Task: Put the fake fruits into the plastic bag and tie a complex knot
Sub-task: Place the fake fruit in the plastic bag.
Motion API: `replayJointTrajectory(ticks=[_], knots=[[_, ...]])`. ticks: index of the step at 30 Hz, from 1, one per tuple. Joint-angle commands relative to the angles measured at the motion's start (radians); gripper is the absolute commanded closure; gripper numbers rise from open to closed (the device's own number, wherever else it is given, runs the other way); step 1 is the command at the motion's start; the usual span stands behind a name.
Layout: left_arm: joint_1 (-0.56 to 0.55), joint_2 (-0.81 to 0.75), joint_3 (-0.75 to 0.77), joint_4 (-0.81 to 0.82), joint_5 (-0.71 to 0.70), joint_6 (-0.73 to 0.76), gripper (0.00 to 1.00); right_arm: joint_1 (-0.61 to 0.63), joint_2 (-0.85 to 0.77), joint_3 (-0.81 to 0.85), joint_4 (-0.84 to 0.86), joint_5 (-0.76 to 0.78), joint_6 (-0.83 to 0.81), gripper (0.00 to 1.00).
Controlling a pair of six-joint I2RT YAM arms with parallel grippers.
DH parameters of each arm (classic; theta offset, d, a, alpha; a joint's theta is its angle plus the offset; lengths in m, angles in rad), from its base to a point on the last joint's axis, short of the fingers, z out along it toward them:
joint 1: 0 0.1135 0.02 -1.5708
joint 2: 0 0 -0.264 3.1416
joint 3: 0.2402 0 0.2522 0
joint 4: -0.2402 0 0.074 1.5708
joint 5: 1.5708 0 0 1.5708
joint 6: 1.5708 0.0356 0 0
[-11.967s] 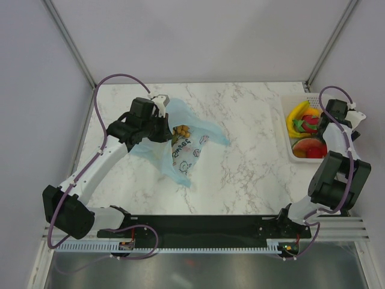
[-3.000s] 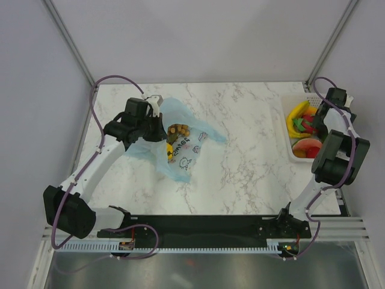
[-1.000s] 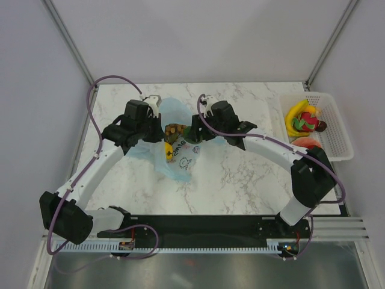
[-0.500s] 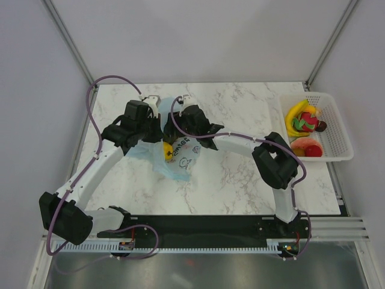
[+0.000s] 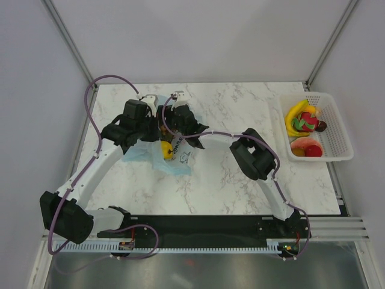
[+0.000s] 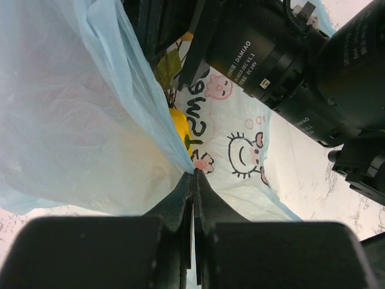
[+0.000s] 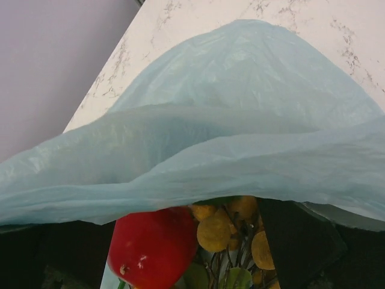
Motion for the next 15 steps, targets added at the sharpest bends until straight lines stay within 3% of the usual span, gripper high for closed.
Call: replayJointTrajectory(ticks=[1, 10, 15], knots=[[0.008, 0.007, 0.017, -0.001, -0.019, 0.000, 0.98, 0.012, -0.027, 0.015, 0.068, 0.040, 0.010, 0.02], [0.010, 0.006, 0.019, 0.002, -0.012, 0.007, 0.98, 0.012, -0.356, -0.380, 0.185, 0.086, -0.044, 0.09], [0.010, 0.006, 0.020, 0.002, -0.001, 0.019, 0.98, 0.011, -0.491, -0.482, 0.133, 0.049, -0.125, 0.14]])
